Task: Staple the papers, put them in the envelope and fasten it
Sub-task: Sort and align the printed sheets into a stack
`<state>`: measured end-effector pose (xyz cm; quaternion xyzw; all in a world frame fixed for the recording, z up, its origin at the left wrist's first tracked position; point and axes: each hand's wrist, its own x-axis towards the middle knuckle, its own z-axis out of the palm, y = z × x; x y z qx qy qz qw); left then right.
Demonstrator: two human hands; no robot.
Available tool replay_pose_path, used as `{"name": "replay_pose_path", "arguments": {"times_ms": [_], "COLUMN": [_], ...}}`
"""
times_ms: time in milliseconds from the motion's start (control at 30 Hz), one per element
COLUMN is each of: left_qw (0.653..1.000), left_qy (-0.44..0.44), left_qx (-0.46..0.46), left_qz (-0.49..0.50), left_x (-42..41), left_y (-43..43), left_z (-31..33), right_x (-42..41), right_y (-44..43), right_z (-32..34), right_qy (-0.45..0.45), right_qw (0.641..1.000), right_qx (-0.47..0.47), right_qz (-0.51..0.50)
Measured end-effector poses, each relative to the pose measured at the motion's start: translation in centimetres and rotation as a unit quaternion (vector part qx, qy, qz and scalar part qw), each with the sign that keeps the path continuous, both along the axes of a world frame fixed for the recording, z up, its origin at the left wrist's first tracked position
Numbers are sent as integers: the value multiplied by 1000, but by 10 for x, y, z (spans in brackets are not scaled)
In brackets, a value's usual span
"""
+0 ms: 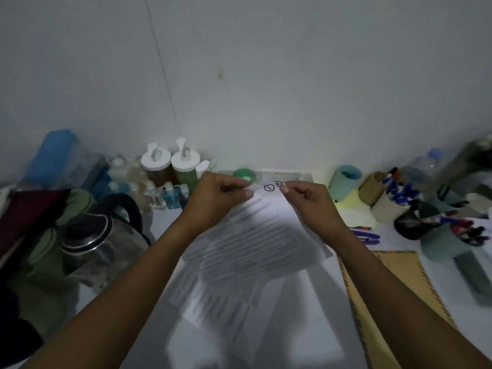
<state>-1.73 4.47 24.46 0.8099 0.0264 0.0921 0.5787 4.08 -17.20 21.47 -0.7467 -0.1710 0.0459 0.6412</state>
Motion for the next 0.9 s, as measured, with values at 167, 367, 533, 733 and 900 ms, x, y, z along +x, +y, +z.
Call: {"name": "replay_pose_path", "arguments": {"times_ms": [167,367,533,733,900], "left_qw": [997,999,997,995,994], "left_qy": [-64,-18,-7,-29,-46], "left_qx": [6,-35,-74,-84,-83], "left_qz": [32,29,37,46,51], "left_x": [1,-5,-9,-13,-16], "left_y": [-8,-20,-30,-39,-45], "left_z": [12,20,22,26,27], "right_x": [-21,-34,-42,-44,-41], "right_y": [-9,-21,-27,-28,-32], "right_z": [25,35,35,34,37], "right_qy": [-16,-32,-55,-94,-94], "right_qw": [1000,999,998,995,995], "right_qx": [24,12,5,5,-8], "right_qz": [8,10,3,-19,-19]}}
